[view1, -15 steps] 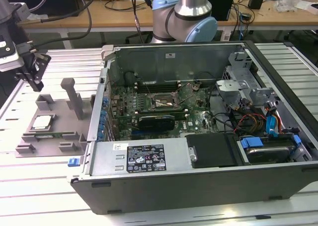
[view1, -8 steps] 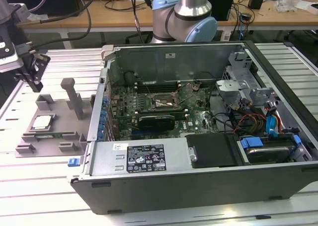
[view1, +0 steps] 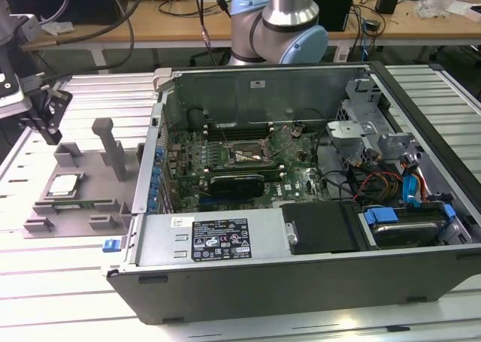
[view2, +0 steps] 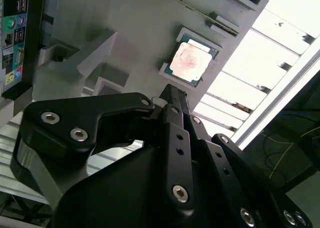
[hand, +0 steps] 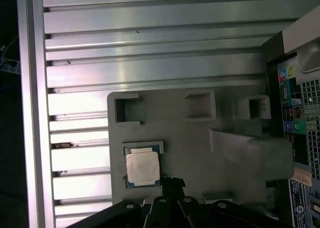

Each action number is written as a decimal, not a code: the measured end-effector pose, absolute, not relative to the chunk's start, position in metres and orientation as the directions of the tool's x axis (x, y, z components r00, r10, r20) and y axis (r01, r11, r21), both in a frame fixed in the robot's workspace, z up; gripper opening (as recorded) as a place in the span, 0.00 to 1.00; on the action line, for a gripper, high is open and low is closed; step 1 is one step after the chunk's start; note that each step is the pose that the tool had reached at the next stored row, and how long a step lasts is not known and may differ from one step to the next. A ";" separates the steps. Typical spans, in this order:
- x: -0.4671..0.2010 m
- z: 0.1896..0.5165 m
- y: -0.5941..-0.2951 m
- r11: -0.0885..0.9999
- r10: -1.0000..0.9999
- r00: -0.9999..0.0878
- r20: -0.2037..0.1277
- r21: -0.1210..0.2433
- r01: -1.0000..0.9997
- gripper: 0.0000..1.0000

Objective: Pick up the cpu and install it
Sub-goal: 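Pick up the cpu and move it towards the insertion slot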

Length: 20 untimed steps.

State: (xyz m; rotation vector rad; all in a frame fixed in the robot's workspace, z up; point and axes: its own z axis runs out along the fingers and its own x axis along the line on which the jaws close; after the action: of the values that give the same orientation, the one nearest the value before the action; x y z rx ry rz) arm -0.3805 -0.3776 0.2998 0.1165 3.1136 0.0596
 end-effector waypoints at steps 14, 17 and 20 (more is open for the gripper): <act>-0.394 0.269 -0.387 0.996 0.075 -0.997 -0.024 0.039 0.074 0.11; -0.395 0.262 -0.390 0.996 0.075 -0.997 -0.024 0.039 0.074 0.11; -0.396 0.251 -0.394 0.996 0.075 -0.997 -0.024 0.039 0.074 0.11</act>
State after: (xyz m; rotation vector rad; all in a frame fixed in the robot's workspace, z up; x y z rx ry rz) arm -0.3958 -0.3938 0.2511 0.1165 3.1136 0.0596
